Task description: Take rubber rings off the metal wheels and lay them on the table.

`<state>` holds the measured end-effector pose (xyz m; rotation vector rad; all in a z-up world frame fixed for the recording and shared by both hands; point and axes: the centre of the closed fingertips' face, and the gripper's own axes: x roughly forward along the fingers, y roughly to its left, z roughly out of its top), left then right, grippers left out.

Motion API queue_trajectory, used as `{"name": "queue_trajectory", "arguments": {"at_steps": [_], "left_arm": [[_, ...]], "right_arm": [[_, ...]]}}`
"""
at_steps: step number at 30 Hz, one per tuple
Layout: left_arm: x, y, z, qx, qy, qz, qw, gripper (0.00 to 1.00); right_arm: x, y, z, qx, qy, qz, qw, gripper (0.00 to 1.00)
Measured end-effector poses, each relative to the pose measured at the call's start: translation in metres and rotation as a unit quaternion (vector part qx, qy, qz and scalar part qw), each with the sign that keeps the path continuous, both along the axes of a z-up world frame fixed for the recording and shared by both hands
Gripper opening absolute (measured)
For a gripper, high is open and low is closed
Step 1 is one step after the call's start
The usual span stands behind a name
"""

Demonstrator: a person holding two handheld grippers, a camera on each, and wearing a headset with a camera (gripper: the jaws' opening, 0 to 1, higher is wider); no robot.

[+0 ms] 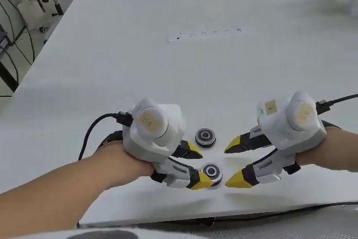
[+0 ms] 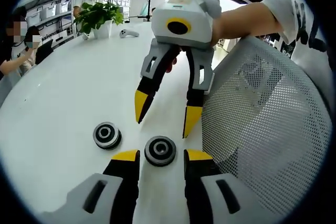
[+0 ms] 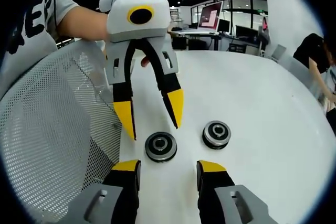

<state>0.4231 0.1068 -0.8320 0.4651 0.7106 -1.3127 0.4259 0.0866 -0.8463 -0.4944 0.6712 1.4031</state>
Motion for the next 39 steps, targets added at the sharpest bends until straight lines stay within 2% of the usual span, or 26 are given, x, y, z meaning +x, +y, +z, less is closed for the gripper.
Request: {"name": "queue_trajectory", "arguments": {"at_steps": [8, 10, 11, 12, 14, 20, 26, 30, 39], "left_arm": [[-0.004, -0.006, -0.006, 0.007, -0.003, -0.015, 0.9999, 0.21], [-0.005, -0.005, -0.009, 0.015, -0.006, -0.016, 0.9997, 0.20], [-0.004, -0.006, -0.008, 0.011, -0.015, -0.019, 0.9996, 0.19], [-0.006, -0.004, -0.008, 0.015, -0.011, -0.017, 0.9997, 0.18], [-0.005, -0.005, -0.008, 0.013, -0.016, -0.017, 0.9996, 0.16], [-0.003, -0.007, -0.009, 0.018, -0.043, -0.020, 0.9987, 0.10], [-0.001, -0.008, -0.009, 0.005, -0.046, -0.010, 0.9989, 0.10], [0.001, -0.007, -0.010, 0.007, -0.052, -0.006, 0.9986, 0.08], [0.003, -0.009, -0.010, 0.000, -0.053, 0.004, 0.9986, 0.08]], "right_arm": [[-0.002, -0.002, -0.002, -0.002, 0.007, -0.003, 1.0000, 0.41], [-0.003, -0.002, -0.003, -0.003, 0.006, -0.002, 1.0000, 0.41], [-0.003, -0.002, -0.003, -0.004, 0.006, -0.003, 1.0000, 0.41], [-0.003, -0.002, -0.003, -0.003, 0.006, -0.003, 1.0000, 0.41], [-0.003, -0.002, -0.003, -0.003, 0.007, -0.004, 1.0000, 0.41], [-0.005, -0.001, -0.005, -0.004, 0.008, -0.002, 1.0000, 0.41], [-0.005, 0.002, -0.003, 0.003, 0.010, -0.004, 0.9999, 0.41], [-0.008, 0.007, -0.003, 0.009, 0.013, -0.003, 0.9999, 0.40], [-0.010, 0.017, -0.006, 0.012, 0.001, 0.009, 0.9999, 0.38]]}}
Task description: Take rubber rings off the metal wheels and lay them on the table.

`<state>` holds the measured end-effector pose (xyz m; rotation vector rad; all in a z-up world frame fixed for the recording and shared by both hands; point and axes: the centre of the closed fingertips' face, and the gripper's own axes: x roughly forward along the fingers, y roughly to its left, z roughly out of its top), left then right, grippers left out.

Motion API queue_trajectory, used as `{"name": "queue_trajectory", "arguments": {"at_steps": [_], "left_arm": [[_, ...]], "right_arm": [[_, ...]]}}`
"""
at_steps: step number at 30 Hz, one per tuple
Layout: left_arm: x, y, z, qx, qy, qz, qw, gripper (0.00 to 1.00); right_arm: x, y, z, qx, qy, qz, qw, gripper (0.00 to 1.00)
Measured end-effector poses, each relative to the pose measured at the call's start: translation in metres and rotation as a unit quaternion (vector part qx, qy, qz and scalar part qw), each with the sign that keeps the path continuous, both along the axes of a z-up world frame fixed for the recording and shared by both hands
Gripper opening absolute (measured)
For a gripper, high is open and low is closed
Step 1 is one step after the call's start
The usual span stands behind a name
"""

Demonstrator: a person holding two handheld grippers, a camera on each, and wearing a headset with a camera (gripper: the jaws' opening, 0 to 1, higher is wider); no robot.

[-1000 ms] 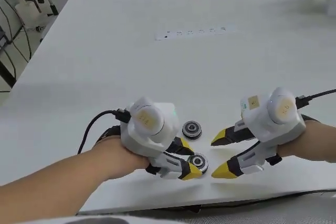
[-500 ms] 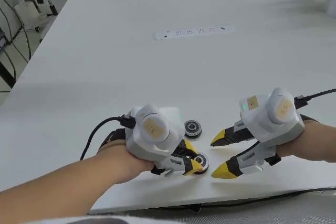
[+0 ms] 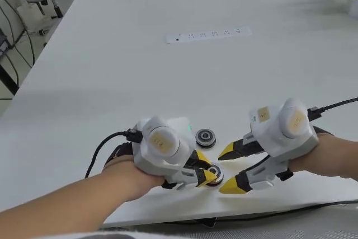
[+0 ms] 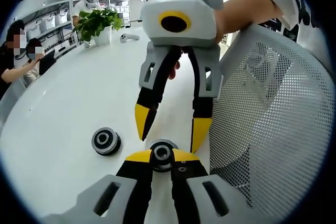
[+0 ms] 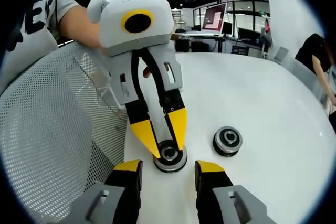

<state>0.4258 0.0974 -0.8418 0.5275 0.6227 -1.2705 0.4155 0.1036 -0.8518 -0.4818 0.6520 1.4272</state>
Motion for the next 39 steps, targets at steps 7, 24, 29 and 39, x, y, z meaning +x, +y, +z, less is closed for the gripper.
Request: {"name": "queue_trajectory", "arguments": {"at_steps": [7, 24, 29, 39], "left_arm": [[0.001, 0.000, 0.000, -0.003, -0.001, 0.006, 1.0000, 0.08], [0.000, 0.000, 0.000, -0.011, -0.002, 0.015, 0.9998, 0.08], [0.000, 0.001, 0.000, -0.011, -0.002, 0.016, 0.9998, 0.08], [0.000, 0.001, 0.001, -0.013, -0.002, 0.017, 0.9998, 0.08]], "right_arm": [[0.003, 0.005, -0.002, 0.010, 0.003, -0.012, 0.9999, 0.34], [0.000, 0.003, -0.005, 0.017, 0.017, -0.026, 0.9994, 0.24], [-0.001, 0.000, -0.004, 0.017, 0.017, -0.024, 0.9994, 0.22], [-0.001, -0.005, -0.004, 0.012, 0.013, -0.022, 0.9996, 0.18]]}}
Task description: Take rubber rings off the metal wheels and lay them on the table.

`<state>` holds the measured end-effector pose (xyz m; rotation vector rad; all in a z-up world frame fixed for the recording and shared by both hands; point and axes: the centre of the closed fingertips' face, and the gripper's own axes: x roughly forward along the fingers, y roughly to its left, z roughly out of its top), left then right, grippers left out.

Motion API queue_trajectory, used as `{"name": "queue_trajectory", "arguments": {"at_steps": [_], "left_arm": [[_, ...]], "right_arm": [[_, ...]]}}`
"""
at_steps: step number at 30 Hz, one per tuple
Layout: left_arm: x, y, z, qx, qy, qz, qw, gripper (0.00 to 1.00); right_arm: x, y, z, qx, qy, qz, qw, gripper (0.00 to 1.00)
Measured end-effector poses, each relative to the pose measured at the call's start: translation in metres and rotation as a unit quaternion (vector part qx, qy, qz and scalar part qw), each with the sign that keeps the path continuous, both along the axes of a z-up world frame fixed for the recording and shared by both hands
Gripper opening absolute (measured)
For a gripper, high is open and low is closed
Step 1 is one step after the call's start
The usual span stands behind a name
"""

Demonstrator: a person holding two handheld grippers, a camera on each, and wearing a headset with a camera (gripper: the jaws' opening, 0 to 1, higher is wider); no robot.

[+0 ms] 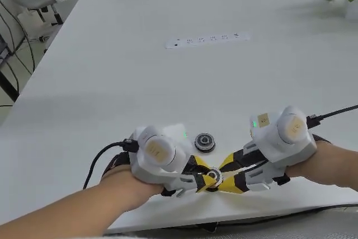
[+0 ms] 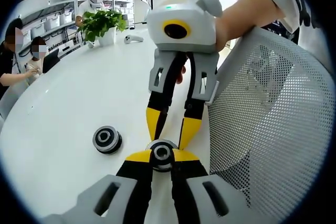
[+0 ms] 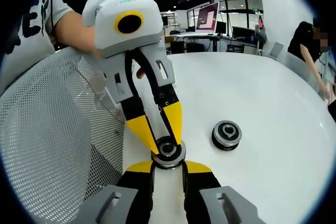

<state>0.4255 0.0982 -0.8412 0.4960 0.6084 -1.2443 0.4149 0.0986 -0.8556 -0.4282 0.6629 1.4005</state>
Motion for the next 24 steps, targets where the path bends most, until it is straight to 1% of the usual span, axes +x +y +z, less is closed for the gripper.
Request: {"name": "queue_trajectory", "arguments": {"at_steps": [3, 6, 7, 13, 14, 15, 19, 23, 24], "left_arm": [[-0.0001, 0.0003, 0.0001, 0.000, 0.000, 0.000, 1.0000, 0.08], [-0.0001, 0.0007, 0.0001, -0.001, 0.000, 0.001, 1.0000, 0.08], [-0.0001, 0.0008, 0.0001, -0.001, 0.000, 0.001, 1.0000, 0.08], [-0.0001, 0.0011, 0.0002, -0.001, 0.000, 0.002, 1.0000, 0.08], [-0.0001, 0.0011, 0.0002, -0.001, 0.000, 0.002, 1.0000, 0.08], [-0.0001, 0.0012, 0.0003, -0.001, 0.000, 0.002, 1.0000, 0.08], [-0.0002, 0.0013, 0.0002, -0.001, -0.001, 0.002, 1.0000, 0.08], [-0.0001, 0.0014, 0.0001, 0.000, -0.001, 0.002, 1.0000, 0.07], [0.0001, 0.0014, 0.0001, 0.001, -0.002, 0.002, 1.0000, 0.07]], "right_arm": [[0.0002, -0.0013, -0.0005, -0.003, 0.000, 0.001, 1.0000, 0.16], [0.0006, -0.0045, -0.0020, -0.011, -0.005, 0.004, 0.9999, 0.09], [0.0006, -0.0048, -0.0015, -0.010, -0.003, 0.002, 0.9999, 0.08], [0.0010, -0.0048, -0.0023, -0.015, -0.001, 0.000, 0.9999, 0.05], [0.0011, -0.0051, -0.0025, -0.016, 0.003, -0.004, 0.9999, 0.04], [0.0013, -0.0057, -0.0025, -0.016, 0.011, -0.010, 0.9998, 0.03], [0.0025, -0.0068, -0.0022, -0.015, 0.025, -0.023, 0.9993, 0.00], [0.0042, -0.0081, -0.0015, -0.016, 0.041, -0.039, 0.9983, 0.00], [0.0048, -0.0087, -0.0005, -0.013, 0.050, -0.048, 0.9975, 0.00]]}}
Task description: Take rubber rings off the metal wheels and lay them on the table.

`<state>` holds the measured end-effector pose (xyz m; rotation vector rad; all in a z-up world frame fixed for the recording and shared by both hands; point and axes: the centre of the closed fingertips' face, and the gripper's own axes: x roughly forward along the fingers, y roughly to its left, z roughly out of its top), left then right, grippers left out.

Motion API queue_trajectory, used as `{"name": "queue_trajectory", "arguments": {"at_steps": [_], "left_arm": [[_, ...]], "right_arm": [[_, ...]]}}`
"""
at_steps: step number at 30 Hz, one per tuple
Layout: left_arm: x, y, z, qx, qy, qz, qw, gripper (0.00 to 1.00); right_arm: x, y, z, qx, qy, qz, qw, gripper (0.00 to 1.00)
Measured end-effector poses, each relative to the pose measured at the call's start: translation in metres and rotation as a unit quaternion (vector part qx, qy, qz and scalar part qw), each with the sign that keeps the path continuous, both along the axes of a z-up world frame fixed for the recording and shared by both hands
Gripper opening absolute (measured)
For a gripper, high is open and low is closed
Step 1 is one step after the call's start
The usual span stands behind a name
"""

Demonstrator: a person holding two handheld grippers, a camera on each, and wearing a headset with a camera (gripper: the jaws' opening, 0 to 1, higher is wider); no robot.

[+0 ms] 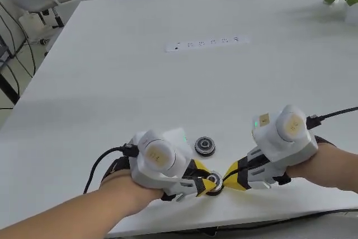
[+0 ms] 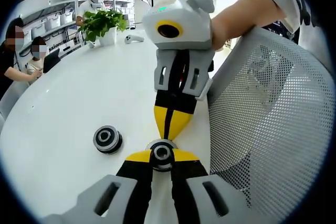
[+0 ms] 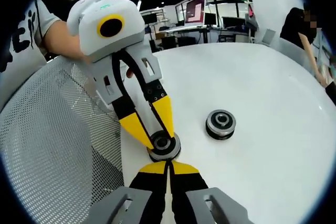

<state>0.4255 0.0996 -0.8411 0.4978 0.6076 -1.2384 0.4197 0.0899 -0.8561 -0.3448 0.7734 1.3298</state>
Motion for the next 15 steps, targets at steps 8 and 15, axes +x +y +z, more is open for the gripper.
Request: {"name": "queue_trajectory", "arguments": {"at_steps": [8, 15], "left_arm": [[0.001, 0.000, 0.000, 0.002, -0.001, 0.002, 1.0000, 0.07], [0.001, 0.001, 0.000, 0.005, -0.002, 0.003, 1.0000, 0.07]], "right_arm": [[0.003, -0.001, 0.002, 0.015, 0.050, -0.046, 0.9976, 0.00], [0.010, 0.000, 0.009, 0.051, 0.091, -0.095, 0.9901, 0.00]]}}
